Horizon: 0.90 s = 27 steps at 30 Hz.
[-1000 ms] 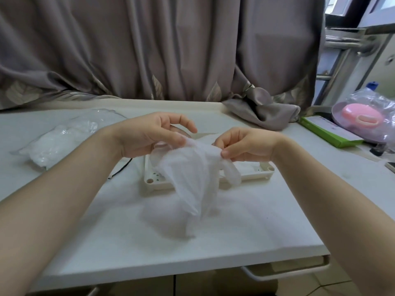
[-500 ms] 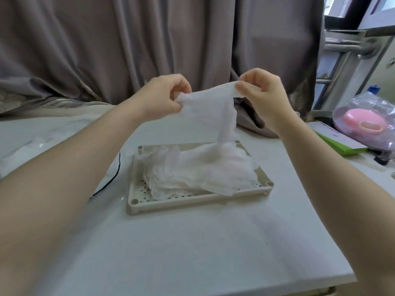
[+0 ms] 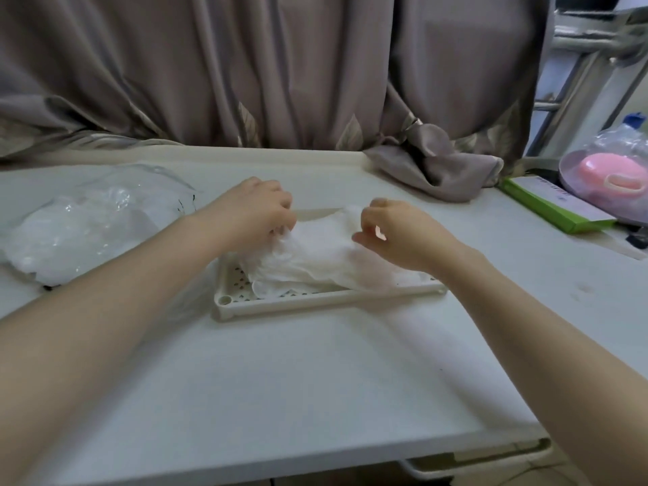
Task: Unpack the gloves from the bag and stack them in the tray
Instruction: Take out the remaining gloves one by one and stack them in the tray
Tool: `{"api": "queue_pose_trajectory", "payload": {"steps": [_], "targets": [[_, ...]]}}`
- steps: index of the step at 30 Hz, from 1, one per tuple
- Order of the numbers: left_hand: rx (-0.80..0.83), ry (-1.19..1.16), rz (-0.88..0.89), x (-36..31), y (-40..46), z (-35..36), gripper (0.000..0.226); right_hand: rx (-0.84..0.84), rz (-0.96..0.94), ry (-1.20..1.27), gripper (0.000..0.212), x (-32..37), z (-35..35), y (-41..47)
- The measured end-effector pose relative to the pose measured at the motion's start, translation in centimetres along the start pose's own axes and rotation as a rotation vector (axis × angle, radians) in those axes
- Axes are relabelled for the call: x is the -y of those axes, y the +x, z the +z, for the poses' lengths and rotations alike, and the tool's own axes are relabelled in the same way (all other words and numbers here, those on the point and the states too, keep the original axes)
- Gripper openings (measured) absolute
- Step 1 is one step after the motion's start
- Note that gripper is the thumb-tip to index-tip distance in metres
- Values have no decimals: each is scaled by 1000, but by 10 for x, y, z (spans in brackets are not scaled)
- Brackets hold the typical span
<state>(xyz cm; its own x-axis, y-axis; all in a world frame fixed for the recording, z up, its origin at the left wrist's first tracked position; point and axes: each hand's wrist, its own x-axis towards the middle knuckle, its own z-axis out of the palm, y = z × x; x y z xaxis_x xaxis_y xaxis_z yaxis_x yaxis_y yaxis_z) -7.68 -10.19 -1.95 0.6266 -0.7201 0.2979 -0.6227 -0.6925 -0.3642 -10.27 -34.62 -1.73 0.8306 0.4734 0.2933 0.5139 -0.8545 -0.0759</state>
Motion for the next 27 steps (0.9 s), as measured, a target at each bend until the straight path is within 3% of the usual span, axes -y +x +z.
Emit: {"api": "queue_pose_trajectory", "payload": {"steps": [2, 5, 10, 13, 15, 18, 20, 24, 27], "targets": [[-21, 51, -18, -2, 0, -3, 30, -113, -116, 28, 16, 9, 6, 5], [-22, 67, 10, -3, -2, -6, 37, 144, -164, -77, 46, 20, 26, 14], [50, 14, -61, -3, -12, -3, 35, 313, 189, -274, 93, 4, 34, 6], [263, 46, -192, -6, -14, -1, 26, 436, 337, -228, 110, -5, 26, -6], [319, -82, -257, -9, -13, -6, 33, 415, 386, -124, 112, -8, 17, -9], [127, -369, -383, -17, -8, -17, 49, 279, 264, -22, 106, -4, 9, -7], [63, -330, -341, -25, 0, -17, 51, 302, 131, -42, 107, 1, 15, -4], [449, -131, -336, -37, 3, 8, 83, 374, 92, -11, 104, 0, 32, 3], [536, -169, -452, -35, -4, 23, 100, 426, 155, -3, 108, -12, 27, 4]]}}
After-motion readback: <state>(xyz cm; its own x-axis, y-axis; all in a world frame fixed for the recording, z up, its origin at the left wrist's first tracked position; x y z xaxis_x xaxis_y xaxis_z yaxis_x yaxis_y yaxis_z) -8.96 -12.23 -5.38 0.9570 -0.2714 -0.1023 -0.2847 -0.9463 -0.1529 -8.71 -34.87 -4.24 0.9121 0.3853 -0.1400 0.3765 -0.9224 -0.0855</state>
